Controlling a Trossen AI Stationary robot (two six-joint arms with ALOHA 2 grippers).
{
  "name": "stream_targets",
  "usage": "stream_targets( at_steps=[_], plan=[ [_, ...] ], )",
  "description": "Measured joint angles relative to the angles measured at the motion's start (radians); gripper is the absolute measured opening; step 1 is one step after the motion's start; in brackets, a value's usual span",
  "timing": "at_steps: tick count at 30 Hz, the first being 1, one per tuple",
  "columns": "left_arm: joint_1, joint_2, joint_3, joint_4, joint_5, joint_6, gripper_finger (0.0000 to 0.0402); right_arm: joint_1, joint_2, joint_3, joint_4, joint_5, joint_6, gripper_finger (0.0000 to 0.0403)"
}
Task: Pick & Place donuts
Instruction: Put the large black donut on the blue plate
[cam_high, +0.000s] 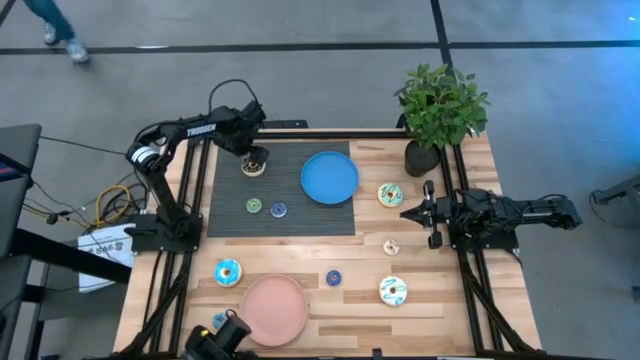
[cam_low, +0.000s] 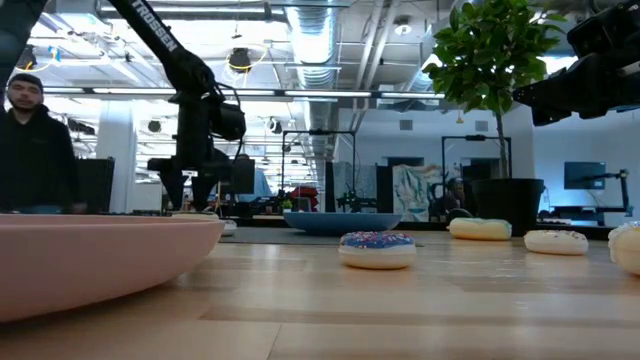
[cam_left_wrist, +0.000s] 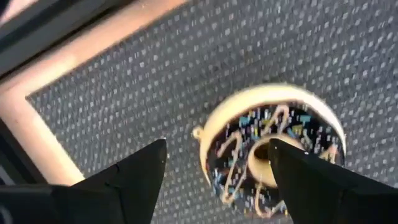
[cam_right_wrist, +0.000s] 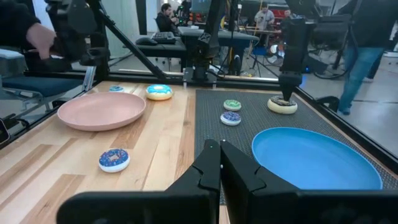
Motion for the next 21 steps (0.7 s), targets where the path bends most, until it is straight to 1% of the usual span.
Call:
stream_targets(
  at_steps=[7,9,12,21],
  plan=[
    [0.025,0.0,-0.001,-0.003,0.025,0.012,0.0275,0.0,0.0,0.0,0.0,0.0,0.0,0.0],
    [0.024,-0.001,-0.017,0.014,0.027,0.011,0.0275,0.0,0.0,0.0,0.0,0.0,0.0,0.0],
    [0.024,-0.001,-0.051,0.028,0.059,0.007,0.0275,0.0,0.0,0.0,0.0,0.0,0.0,0.0],
    [0.022,-0.002,-0.126,0.105,0.066,-0.028,0.0275,0.0,0.0,0.0,0.0,0.0,0.0,0.0]
  ],
)
